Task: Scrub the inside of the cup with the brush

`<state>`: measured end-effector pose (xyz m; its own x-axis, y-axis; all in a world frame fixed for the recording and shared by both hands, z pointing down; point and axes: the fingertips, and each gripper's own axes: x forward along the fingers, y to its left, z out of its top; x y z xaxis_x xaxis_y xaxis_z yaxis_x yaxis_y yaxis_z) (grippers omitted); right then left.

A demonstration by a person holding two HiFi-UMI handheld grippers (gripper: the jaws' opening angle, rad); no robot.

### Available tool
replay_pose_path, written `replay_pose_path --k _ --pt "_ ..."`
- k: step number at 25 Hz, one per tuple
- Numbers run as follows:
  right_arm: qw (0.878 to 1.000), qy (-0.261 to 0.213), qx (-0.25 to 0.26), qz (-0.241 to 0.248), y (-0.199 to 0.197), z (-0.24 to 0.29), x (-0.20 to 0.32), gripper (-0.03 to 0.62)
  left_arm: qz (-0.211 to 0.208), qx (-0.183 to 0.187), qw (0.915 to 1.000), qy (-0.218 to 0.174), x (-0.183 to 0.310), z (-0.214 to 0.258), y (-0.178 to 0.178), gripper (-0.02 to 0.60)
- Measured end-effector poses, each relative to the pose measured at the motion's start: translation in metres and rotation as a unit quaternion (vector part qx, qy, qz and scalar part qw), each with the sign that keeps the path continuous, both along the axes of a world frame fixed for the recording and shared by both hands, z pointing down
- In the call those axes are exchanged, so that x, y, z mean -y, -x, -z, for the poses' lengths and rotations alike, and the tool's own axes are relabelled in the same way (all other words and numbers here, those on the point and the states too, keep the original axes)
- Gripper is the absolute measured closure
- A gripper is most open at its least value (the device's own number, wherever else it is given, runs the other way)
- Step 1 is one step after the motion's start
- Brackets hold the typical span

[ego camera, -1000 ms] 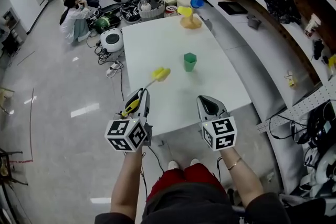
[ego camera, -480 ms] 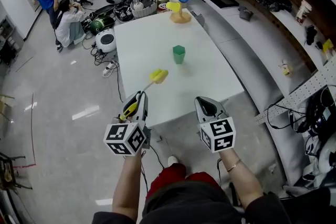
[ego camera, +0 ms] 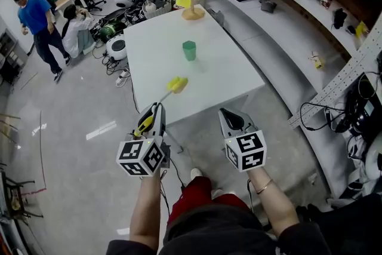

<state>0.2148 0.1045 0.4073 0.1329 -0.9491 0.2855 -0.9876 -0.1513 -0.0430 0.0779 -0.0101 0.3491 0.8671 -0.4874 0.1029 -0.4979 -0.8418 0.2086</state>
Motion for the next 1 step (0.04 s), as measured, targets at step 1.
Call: replay_pose_path --k 1 --pt "1.0 -0.003 0.0 0.0 0.0016 0.0023 -0.0077 0.576 -0.001 0.0 1.0 -0.002 -0.0076 0.0014 0.0004 0.537"
